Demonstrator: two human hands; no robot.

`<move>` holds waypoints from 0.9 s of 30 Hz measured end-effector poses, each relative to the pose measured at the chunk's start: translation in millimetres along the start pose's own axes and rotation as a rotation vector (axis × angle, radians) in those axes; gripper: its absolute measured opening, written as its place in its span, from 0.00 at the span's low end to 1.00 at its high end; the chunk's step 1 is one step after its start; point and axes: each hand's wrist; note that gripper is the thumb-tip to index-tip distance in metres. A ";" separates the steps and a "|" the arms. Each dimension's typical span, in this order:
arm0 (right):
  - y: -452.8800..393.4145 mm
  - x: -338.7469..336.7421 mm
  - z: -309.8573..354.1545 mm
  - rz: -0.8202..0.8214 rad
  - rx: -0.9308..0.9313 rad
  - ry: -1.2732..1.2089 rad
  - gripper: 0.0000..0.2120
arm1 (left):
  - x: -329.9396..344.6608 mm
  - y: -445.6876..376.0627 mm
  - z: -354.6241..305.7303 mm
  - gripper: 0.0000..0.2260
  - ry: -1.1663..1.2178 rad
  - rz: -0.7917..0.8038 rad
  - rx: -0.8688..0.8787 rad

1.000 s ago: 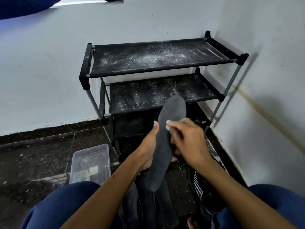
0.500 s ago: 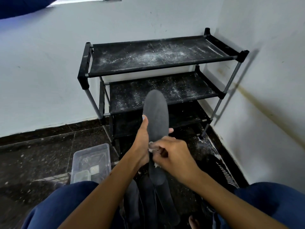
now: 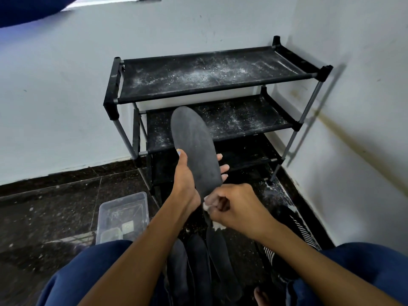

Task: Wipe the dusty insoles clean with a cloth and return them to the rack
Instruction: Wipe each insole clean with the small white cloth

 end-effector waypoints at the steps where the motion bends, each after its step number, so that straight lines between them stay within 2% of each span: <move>1: -2.6 -5.4 -4.9 0.014 0.047 0.064 0.05 | 0.2 -0.9 -1.0 0.38 0.012 -0.001 0.005; 5: -12.5 -28.9 -27.6 0.011 0.322 0.367 0.01 | 1.0 -0.5 -0.9 0.33 -0.033 -0.006 0.031; 7: -15.9 -42.3 -37.5 -0.073 0.429 0.347 0.02 | 1.3 0.1 2.2 0.33 -0.095 0.003 0.028; 9: -19.0 -55.4 -39.3 -0.125 0.498 0.022 0.08 | 2.0 -0.2 7.6 0.32 -0.152 -0.003 0.013; 12: -21.5 -63.1 -34.7 -0.030 0.524 -0.482 0.11 | 1.9 -6.4 16.7 0.31 -0.176 -0.051 -0.016; 17: -21.3 -34.5 -48.2 0.091 0.621 -0.805 0.16 | -2.7 -30.0 35.8 0.34 -0.186 -0.170 -0.108; 20: -18.1 -16.6 -63.2 0.111 0.699 -0.727 0.13 | 4.7 -36.6 53.6 0.33 -0.197 -0.177 -0.203; 24: -11.3 -0.8 -94.0 0.041 0.851 -0.527 0.11 | -10.6 -71.7 93.8 0.42 -0.319 -0.195 -0.327; 27: -1.6 16.3 -121.0 0.023 0.965 -0.438 0.10 | -18.9 -71.2 110.5 0.33 -0.374 -0.198 -0.447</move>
Point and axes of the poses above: each hand's wrist, its own y-axis away from the middle knuckle, its own x-axis out of the palm, z = x × y, and after that the axes turned 1 degree about -y, right-handed
